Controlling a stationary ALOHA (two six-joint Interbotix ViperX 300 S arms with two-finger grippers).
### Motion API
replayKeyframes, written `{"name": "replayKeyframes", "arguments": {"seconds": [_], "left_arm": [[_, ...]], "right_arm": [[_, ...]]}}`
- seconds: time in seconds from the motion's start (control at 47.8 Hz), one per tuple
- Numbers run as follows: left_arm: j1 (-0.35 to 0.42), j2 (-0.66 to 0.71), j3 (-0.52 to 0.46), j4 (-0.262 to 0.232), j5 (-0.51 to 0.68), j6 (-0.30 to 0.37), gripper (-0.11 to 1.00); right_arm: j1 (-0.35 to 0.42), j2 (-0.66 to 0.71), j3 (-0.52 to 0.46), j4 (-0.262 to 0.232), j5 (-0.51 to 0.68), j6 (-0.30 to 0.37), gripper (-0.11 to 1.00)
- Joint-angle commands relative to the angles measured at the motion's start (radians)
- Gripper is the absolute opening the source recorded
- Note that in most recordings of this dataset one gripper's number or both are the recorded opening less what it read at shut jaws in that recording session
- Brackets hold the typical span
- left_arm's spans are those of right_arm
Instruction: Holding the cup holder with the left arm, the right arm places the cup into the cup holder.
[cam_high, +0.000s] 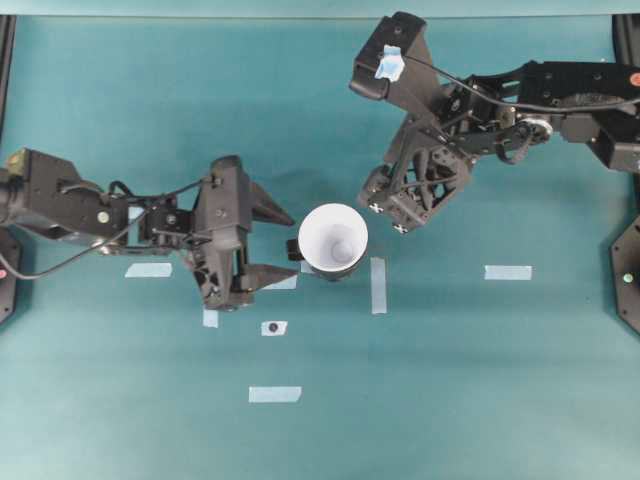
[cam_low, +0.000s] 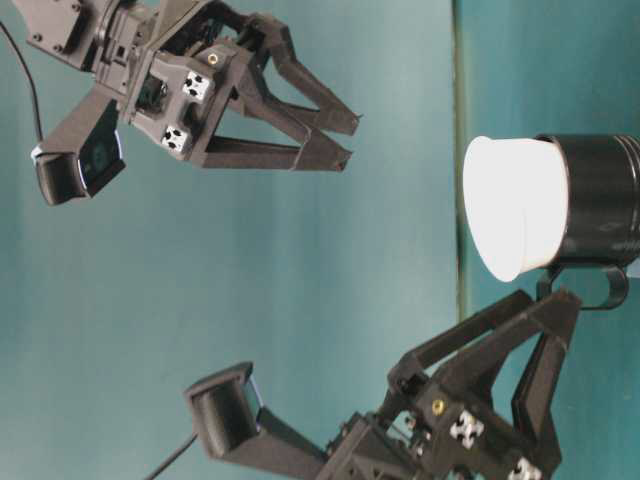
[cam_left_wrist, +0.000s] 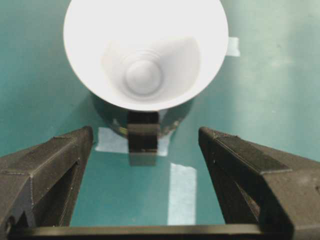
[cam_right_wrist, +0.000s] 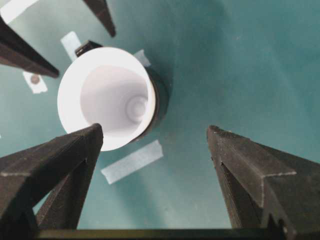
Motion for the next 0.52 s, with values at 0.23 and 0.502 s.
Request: {"name": "replayKeyframes", "arguments": {"seconds": [0.23, 0.502], "left_arm": [[-0.020, -0.060, 0.021, 0.003, -0.005, 0.000, 0.93], [-0.025, -0.074, 0.026, 0.003, -0.005, -0.002, 0.93]], "right_arm": [[0.006, -0.020, -0.011, 0.000, -0.006, 0.011, 0.91], [0.011, -0.020, -0.009, -0.002, -0.005, 0.012, 0.91]]}}
